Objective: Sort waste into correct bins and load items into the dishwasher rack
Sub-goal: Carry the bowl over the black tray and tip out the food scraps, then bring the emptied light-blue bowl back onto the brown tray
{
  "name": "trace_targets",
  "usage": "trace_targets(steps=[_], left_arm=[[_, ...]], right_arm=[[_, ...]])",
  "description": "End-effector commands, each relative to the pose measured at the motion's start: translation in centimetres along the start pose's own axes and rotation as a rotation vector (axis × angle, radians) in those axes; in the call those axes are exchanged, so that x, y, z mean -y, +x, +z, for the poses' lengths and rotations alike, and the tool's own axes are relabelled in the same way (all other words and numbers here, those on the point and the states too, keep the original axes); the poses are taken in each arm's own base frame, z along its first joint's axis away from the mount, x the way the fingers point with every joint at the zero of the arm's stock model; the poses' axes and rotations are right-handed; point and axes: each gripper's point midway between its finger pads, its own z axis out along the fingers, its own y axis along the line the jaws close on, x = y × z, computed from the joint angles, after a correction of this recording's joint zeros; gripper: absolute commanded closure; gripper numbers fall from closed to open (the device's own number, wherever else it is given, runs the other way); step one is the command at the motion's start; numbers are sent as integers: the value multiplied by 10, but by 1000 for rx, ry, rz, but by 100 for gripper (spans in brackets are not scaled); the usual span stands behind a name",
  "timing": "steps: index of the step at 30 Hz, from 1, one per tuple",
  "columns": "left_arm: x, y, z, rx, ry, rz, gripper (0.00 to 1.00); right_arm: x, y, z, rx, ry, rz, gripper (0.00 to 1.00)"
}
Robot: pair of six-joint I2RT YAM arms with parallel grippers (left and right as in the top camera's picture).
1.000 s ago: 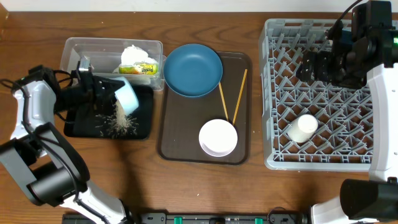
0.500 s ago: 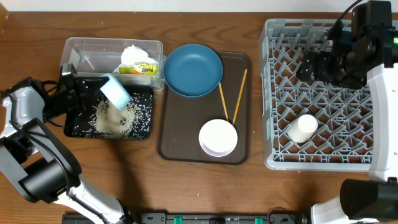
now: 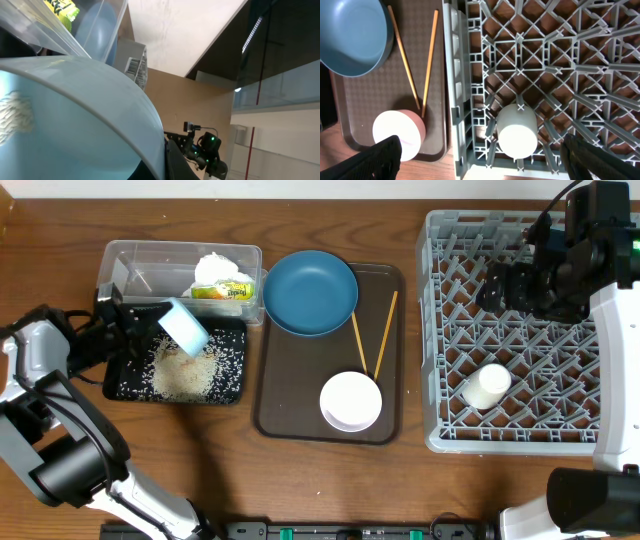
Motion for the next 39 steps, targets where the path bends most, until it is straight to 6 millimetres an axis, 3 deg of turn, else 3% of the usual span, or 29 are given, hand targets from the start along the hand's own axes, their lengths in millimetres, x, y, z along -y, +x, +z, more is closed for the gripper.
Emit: trace_targets(steps=[1, 7, 10, 13, 16, 18, 25, 31, 39], left_arm=[[2, -7, -3, 10, 27, 16, 94], [3, -11, -4, 14, 24, -15, 94], [-8, -21, -9, 50, -40, -52, 94], [7, -11, -6, 17, 33, -130, 94], [8, -12, -5, 33, -17, 12, 94], [-3, -17, -7, 60, -93, -7, 94], [10, -8, -1, 29, -42, -7, 94], [19, 22, 30, -27, -166, 107, 94], [-11, 88, 81, -85, -689, 406, 94]], right_arm=[[-6, -1, -7, 19, -12, -33, 1], [-6, 0, -7, 15, -11, -32, 1], [-6, -1, -7, 20, -12, -33, 1], [-6, -1, -7, 21, -12, -34, 1], [-6, -1, -7, 19, -12, -34, 1], [-6, -1, -7, 21, -12, -34, 1], [-6, 0, -7, 15, -12, -33, 1], [-6, 1, -7, 13, -11, -32, 1], [-6, 2, -7, 8, -11, -31, 1]])
